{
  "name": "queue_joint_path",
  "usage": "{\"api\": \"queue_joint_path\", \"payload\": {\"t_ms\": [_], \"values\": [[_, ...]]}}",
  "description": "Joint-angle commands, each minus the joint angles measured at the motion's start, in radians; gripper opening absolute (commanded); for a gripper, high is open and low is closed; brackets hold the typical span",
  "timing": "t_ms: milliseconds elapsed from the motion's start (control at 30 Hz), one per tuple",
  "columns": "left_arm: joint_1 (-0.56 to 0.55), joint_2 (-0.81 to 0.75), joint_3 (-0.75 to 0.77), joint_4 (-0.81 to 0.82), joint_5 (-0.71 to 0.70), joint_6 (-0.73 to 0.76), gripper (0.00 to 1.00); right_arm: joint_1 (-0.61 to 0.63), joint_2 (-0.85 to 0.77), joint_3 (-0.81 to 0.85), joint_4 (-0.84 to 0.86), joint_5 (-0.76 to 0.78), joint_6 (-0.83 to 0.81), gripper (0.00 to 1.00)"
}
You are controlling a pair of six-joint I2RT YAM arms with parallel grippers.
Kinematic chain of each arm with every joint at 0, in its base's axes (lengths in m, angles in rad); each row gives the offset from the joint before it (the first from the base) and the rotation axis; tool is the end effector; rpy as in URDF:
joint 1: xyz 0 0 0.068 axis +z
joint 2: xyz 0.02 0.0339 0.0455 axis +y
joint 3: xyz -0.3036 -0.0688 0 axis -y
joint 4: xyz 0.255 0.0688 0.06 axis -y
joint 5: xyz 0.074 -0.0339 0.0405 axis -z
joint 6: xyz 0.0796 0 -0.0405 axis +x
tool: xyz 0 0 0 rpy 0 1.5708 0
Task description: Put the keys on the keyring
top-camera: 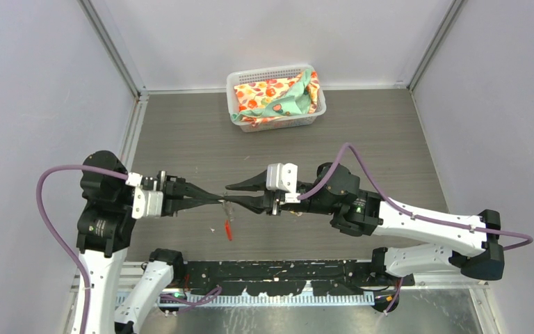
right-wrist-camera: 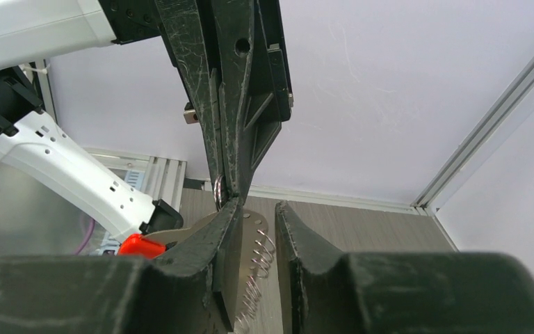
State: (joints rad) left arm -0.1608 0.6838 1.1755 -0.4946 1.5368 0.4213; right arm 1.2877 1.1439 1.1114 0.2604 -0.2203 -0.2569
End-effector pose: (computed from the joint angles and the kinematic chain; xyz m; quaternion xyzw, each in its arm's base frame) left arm 0.0443 -0.0878 0.4784 0.6162 0.3469 -0.4220 0.5673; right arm 0.0668 0.2918 0.4758 -0.4931 0.3829 0.4431 0.6434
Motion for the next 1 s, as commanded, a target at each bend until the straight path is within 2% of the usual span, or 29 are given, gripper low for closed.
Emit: {"api": "queue_joint_path", "payload": {"t_ms": [0,167,233,333,400,600,967], "values": [[-0.003,-0.005,-0.004,0.038,-0.015,-0.008,0.00,0.007,-0.006,0.048,-0.004,-0.015,-0.008,0.29],[-0.003,-0.003,0.002,0.038,-0.015,-0.010,0.00,0.008,-0.006,0.055,-0.020,-0.002,-0.011,0.17],[-0.003,-0.004,0.003,0.038,-0.015,-0.012,0.00,0.008,-0.005,0.057,-0.032,-0.006,-0.013,0.17],[-0.003,-0.006,0.004,0.038,-0.020,-0.014,0.00,0.008,-0.015,0.054,-0.057,-0.007,-0.010,0.32],[-0.004,-0.007,0.004,0.039,-0.020,-0.017,0.00,0.007,-0.035,0.052,-0.096,0.006,-0.007,0.36],[-0.003,-0.007,0.004,0.039,-0.020,-0.019,0.00,0.008,-0.081,0.034,-0.152,-0.001,-0.003,0.39],[-0.003,-0.012,0.004,0.039,-0.023,-0.023,0.00,0.009,-0.019,0.084,-0.116,-0.051,0.021,0.37]]}}
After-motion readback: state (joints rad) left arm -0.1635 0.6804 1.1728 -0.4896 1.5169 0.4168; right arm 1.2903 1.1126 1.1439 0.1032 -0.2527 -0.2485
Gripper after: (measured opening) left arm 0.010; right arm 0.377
